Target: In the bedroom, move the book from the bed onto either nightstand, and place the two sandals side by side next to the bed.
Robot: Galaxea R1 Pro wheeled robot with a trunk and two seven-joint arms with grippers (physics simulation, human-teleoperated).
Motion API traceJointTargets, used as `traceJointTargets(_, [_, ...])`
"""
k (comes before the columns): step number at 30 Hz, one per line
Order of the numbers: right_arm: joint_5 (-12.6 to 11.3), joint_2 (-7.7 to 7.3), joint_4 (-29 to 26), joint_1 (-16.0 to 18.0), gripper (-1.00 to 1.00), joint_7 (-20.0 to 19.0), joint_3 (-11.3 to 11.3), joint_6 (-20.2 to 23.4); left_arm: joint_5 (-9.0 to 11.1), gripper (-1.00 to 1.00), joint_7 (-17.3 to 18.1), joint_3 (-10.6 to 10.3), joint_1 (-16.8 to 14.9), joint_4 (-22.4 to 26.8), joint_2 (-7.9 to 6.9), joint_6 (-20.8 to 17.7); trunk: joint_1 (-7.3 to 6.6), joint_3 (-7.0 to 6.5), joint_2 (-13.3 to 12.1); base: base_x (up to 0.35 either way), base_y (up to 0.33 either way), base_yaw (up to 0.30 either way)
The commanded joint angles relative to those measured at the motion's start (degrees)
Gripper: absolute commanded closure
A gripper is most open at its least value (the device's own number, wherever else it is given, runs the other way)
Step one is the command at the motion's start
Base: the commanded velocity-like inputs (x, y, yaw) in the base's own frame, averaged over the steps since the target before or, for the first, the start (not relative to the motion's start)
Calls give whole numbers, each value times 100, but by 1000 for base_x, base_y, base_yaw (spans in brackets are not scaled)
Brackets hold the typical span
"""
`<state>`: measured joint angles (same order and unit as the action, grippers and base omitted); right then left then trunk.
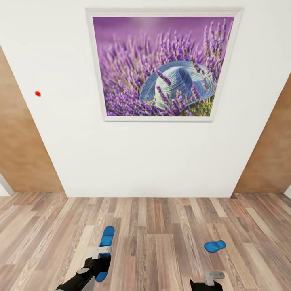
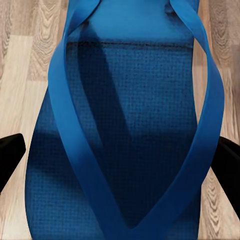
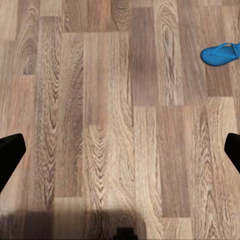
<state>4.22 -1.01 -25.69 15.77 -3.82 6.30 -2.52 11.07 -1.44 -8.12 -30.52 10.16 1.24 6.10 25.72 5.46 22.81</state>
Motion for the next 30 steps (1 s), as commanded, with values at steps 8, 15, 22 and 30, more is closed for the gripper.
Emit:
traceJointTargets(8, [44, 9, 3, 5, -100, -40, 47, -20, 53, 100, -16, -49, -6, -6, -1, 23, 7, 12, 11, 339, 0, 0])
traceJointTargets(15, [44, 10, 6, 5, -100, -40, 47, -20, 53, 100, -15, -49, -6, -6, -1, 23, 7, 12, 11, 339, 0, 0])
traceJointTargets(22, [44, 6, 6, 5, -100, -40, 47, -20, 53, 100, -16, -49, -6, -6, -1, 23, 7, 12, 11, 339, 25, -22])
traceJointTargets(30, [44, 11, 8, 5, -100, -43, 47, -20, 53, 100, -14, -49, -6, -6, -1, 20, 7, 12, 11, 330, 134, -215])
